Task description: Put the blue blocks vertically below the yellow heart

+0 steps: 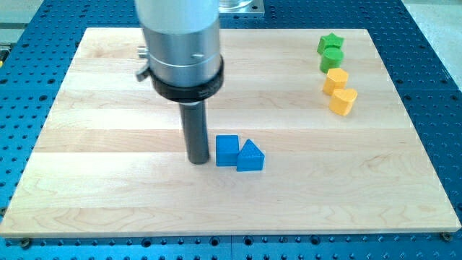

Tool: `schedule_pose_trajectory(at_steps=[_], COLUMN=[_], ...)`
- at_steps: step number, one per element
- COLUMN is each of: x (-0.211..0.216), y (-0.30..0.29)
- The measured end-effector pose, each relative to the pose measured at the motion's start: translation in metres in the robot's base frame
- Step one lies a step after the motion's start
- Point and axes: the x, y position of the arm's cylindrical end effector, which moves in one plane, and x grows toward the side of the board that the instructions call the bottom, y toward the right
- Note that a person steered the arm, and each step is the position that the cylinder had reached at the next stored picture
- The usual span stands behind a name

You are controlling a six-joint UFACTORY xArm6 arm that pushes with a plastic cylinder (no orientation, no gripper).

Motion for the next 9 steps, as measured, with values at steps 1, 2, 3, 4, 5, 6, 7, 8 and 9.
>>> schedule_pose_trajectory(at_steps=[1, 2, 3, 4, 5, 6, 7, 8, 9], x=[0.0, 0.0, 0.0, 0.0, 0.0, -0.009, 0.008, 0.046, 0.055], y=[0.03, 0.06, 0.088, 0.118, 0.147, 0.148, 0.112, 0.107, 0.139])
